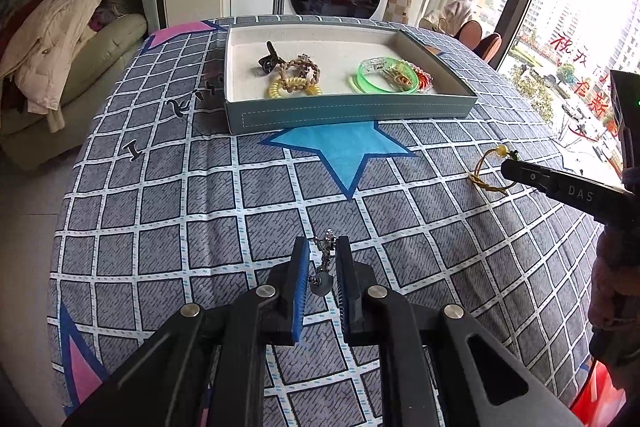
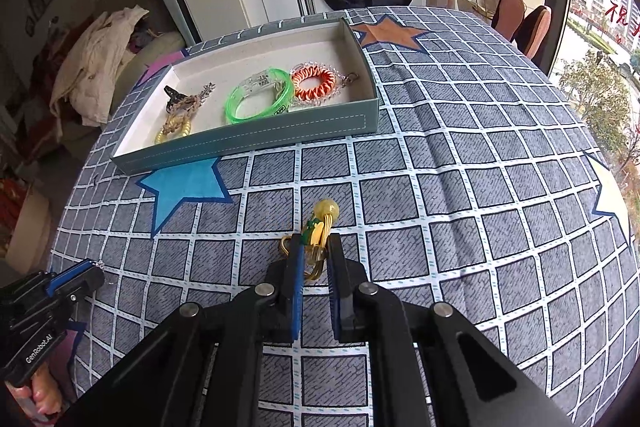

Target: Organize jewelry

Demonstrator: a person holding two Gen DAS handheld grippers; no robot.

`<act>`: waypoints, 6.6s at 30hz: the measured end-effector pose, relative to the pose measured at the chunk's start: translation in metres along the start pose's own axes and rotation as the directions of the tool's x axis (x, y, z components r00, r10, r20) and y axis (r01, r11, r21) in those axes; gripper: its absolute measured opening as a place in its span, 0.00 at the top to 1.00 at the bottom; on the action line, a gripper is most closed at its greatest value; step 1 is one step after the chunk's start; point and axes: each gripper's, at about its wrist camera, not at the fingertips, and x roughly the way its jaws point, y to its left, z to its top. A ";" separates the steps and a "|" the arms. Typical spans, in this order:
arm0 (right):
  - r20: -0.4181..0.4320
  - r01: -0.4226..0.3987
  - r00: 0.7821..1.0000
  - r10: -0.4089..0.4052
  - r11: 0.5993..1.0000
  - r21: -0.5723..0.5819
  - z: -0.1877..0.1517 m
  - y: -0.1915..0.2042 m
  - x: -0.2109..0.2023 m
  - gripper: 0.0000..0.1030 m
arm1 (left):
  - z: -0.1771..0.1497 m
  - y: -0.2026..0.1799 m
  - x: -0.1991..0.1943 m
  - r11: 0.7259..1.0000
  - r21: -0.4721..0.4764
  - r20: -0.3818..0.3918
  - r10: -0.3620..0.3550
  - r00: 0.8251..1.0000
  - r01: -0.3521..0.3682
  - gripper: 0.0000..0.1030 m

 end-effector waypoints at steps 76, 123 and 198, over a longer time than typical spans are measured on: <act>-0.008 -0.008 1.000 0.009 1.000 0.015 0.114 -0.001 0.090 0.52 | 0.131 -0.007 0.112 0.970 0.097 0.043 0.222 0.974 -0.225 0.68; 0.253 0.030 0.967 -0.013 0.998 -0.063 0.068 0.021 0.015 0.00 | 0.085 -0.006 0.030 0.954 -0.062 0.185 0.301 0.936 -0.294 0.00; 0.311 0.112 0.947 -0.074 0.988 -0.106 0.036 0.032 -0.017 0.00 | 0.048 -0.013 0.004 0.922 -0.145 0.242 0.386 0.890 -0.360 0.00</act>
